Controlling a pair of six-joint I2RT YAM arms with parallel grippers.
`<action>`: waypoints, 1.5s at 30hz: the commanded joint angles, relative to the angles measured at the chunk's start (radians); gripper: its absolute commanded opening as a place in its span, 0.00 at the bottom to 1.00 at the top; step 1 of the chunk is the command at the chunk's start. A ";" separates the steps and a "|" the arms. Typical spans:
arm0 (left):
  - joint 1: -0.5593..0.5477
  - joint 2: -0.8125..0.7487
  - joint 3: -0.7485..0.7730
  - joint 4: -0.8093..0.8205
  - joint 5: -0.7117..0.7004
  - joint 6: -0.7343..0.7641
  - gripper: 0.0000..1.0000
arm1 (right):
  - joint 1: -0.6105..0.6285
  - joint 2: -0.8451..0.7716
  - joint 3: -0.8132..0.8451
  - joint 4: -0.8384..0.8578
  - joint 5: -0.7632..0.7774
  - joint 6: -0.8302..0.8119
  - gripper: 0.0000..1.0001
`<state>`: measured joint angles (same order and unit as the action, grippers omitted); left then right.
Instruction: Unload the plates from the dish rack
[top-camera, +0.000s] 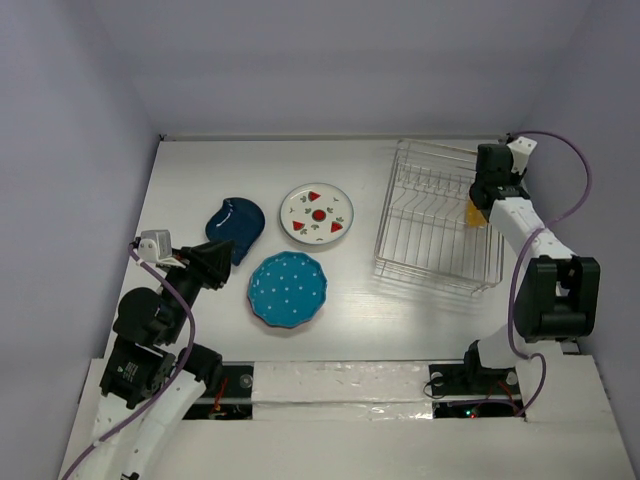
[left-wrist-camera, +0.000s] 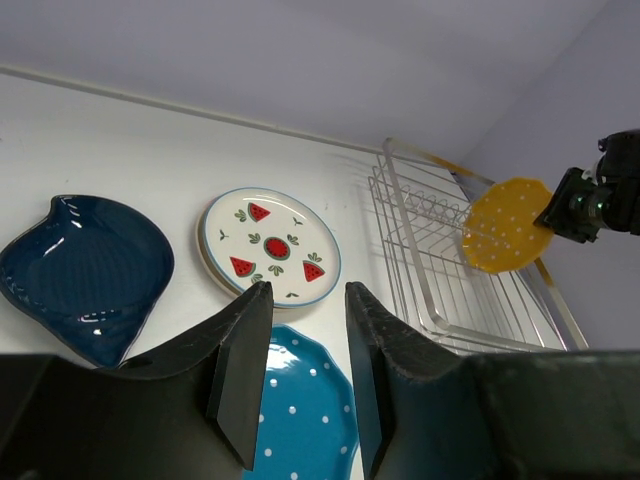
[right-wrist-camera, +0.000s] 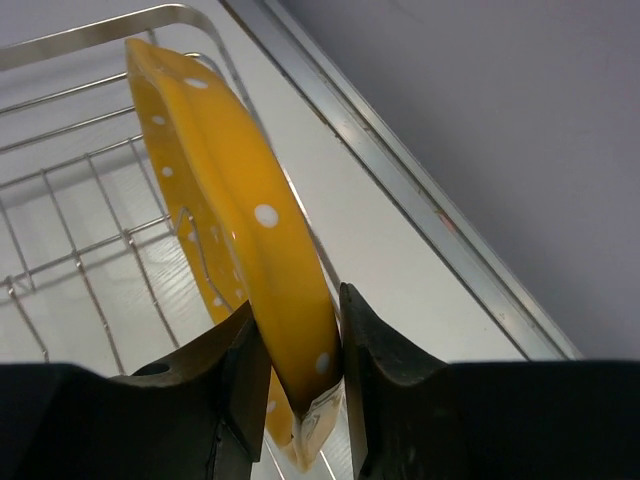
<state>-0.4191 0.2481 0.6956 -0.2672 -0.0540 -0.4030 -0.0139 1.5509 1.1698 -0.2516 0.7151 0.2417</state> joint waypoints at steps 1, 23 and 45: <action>-0.006 -0.003 0.013 0.029 -0.004 -0.003 0.32 | 0.043 -0.072 0.010 0.109 0.098 -0.059 0.00; 0.022 0.036 0.008 0.036 0.009 -0.005 0.32 | 0.261 -0.425 0.099 0.009 -0.016 -0.020 0.00; 0.118 0.120 0.007 0.042 0.029 0.000 0.44 | 0.752 -0.272 -0.271 0.557 -0.967 0.465 0.00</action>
<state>-0.3111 0.3511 0.6956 -0.2665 -0.0414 -0.4034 0.6930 1.2476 0.8352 -0.0101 -0.1783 0.6167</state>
